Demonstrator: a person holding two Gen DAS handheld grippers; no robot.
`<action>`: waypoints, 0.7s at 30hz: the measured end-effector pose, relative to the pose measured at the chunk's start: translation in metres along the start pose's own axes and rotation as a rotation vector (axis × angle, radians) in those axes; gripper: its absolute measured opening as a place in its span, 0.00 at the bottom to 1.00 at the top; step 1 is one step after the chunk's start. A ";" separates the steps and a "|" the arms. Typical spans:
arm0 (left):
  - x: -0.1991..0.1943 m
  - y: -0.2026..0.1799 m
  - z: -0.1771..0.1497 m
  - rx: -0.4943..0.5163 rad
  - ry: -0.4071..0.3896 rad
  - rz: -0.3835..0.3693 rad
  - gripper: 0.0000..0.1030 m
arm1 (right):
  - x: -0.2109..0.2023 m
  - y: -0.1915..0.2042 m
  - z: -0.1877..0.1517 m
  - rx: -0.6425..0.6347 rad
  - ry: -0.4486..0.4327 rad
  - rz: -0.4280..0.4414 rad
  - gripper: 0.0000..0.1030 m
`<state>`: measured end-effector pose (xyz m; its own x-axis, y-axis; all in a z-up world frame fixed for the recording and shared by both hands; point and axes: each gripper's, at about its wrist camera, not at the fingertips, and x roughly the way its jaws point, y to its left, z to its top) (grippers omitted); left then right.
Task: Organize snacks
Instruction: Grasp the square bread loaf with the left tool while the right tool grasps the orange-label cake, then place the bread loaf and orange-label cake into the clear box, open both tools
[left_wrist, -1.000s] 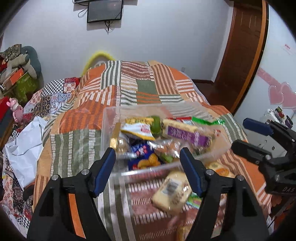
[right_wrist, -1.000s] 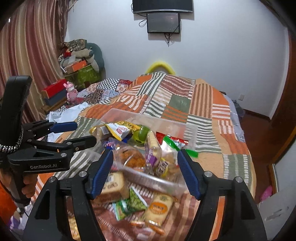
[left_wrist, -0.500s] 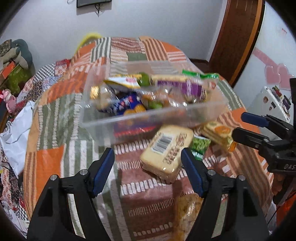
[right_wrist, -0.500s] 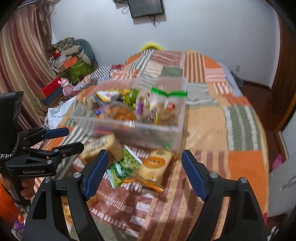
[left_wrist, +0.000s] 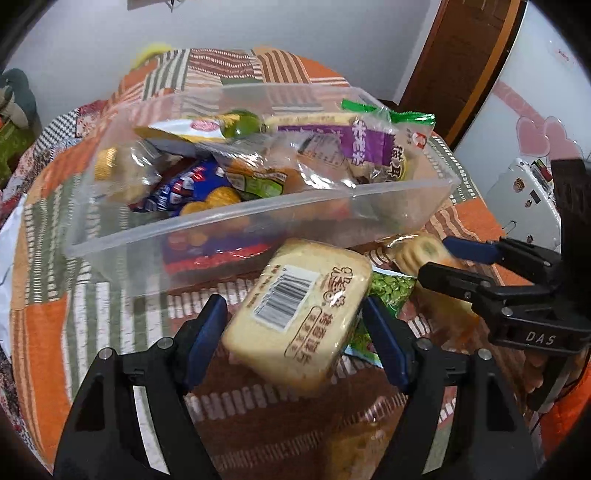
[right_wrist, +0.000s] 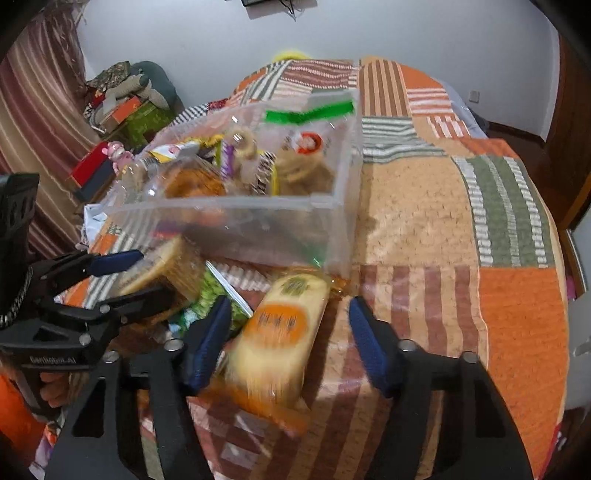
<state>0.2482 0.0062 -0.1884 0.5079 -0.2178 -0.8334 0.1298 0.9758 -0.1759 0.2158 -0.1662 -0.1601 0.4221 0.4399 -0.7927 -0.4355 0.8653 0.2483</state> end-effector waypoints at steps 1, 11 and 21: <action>0.004 0.000 0.000 -0.003 0.006 -0.002 0.74 | 0.001 -0.001 -0.001 0.003 0.008 0.004 0.46; 0.011 0.005 -0.006 -0.023 -0.008 -0.027 0.66 | 0.007 0.004 -0.005 -0.016 0.028 -0.012 0.45; -0.013 0.001 -0.016 0.003 -0.051 0.006 0.53 | -0.008 0.014 -0.010 -0.045 -0.001 0.004 0.30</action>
<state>0.2281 0.0100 -0.1858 0.5514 -0.2124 -0.8067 0.1293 0.9771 -0.1688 0.1981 -0.1598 -0.1554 0.4208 0.4439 -0.7911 -0.4728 0.8516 0.2263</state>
